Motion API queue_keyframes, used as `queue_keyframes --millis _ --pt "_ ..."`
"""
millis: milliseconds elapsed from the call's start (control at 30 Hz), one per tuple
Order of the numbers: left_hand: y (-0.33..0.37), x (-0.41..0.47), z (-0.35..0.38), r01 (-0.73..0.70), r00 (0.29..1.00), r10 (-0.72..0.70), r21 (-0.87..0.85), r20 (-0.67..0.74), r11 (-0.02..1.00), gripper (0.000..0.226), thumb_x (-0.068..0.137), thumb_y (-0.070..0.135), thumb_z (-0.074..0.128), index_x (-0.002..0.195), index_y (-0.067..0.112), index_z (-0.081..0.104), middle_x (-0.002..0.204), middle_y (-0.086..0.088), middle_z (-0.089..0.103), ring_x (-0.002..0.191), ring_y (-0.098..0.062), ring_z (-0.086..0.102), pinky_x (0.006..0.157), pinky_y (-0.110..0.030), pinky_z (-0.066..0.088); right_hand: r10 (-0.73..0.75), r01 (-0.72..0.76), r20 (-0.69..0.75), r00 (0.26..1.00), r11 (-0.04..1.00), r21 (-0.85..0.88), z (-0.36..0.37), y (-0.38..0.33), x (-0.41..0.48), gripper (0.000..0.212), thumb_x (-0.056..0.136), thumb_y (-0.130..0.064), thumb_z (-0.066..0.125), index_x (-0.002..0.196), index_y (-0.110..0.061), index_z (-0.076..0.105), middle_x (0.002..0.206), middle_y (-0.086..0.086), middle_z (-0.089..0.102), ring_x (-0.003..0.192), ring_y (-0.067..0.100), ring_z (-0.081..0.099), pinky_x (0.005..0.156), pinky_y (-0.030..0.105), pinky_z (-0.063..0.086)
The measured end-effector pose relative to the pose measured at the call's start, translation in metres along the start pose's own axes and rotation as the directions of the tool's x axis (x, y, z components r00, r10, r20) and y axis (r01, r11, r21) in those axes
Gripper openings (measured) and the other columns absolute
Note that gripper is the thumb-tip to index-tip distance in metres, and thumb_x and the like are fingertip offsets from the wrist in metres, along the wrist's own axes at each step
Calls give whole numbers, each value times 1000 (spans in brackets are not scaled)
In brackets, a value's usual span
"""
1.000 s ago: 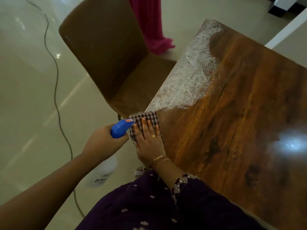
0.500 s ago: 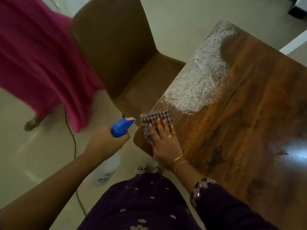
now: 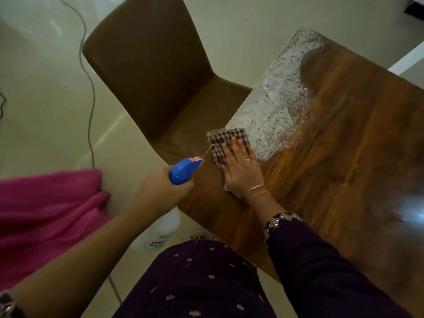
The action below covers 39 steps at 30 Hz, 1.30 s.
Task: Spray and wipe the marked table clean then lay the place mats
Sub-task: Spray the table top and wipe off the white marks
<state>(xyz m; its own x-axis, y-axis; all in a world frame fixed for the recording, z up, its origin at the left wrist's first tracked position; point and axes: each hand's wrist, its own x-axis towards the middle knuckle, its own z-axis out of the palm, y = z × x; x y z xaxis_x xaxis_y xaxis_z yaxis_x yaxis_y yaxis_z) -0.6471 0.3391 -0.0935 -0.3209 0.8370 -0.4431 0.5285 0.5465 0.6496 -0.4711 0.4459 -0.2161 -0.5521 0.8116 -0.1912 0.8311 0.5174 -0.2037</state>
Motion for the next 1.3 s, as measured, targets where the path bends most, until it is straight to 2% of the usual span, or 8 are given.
queue_keyframes --millis 167,267,467,567,833,1000,1167,1300 --pt "18 2 11 -12 999 12 -6 -44 1000 27 82 27 64 63 22 45 52 0 43 49 -13 42 55 -27 38 132 -131 -23 991 990 41 7 -3 -48 64 88 -37 24 146 -10 29 154 17 25 144 31 17 116 49 12" --pt "23 5 14 -6 999 5 -22 -42 1000 28 82 25 65 62 21 45 51 1 42 49 -13 41 56 -28 38 37 -35 -45 998 999 41 17 -22 -88 64 82 -36 37 141 -9 38 149 18 35 140 35 27 111 56 26" --pt "46 16 24 -25 1000 25 30 -8 999 25 82 27 67 64 24 49 52 1 47 50 -13 45 54 -25 39 -109 110 -27 994 993 35 16 -19 -77 63 83 -36 41 141 -10 40 150 13 36 139 30 33 111 53 28" --pt "59 23 28 -43 999 44 80 -5 996 27 83 26 65 64 25 46 53 1 45 50 -12 45 54 -24 38 -54 55 -21 998 998 20 3 10 -38 64 82 -36 35 139 -8 43 146 13 41 136 31 37 107 56 34" --pt "84 41 35 -50 998 46 119 36 992 26 85 26 62 67 25 44 57 -1 49 52 -12 48 56 -22 40 243 -235 -77 967 967 102 -11 45 -20 66 85 -36 22 144 -8 34 153 15 28 143 31 22 114 50 13" --pt "85 62 32 -49 992 37 96 122 994 22 84 28 64 69 20 49 60 -5 53 55 -15 51 58 -26 43 120 -105 -113 986 986 133 13 0 -67 63 81 -32 41 140 -11 40 152 12 33 141 31 26 113 53 20" --pt "93 93 21 -100 973 75 105 218 989 22 83 30 65 71 24 49 60 -1 54 54 -12 50 54 -23 41 15 -9 -55 998 994 110 6 -7 -28 62 85 -33 39 144 -15 36 153 9 30 143 28 23 115 53 20" --pt "96 122 -1 -204 952 167 123 258 971 22 83 24 65 69 20 48 57 -1 48 52 -13 46 54 -25 41 243 -241 -28 970 968 76 -17 17 47 64 88 -33 32 149 -14 23 157 10 18 146 28 10 116 52 6"
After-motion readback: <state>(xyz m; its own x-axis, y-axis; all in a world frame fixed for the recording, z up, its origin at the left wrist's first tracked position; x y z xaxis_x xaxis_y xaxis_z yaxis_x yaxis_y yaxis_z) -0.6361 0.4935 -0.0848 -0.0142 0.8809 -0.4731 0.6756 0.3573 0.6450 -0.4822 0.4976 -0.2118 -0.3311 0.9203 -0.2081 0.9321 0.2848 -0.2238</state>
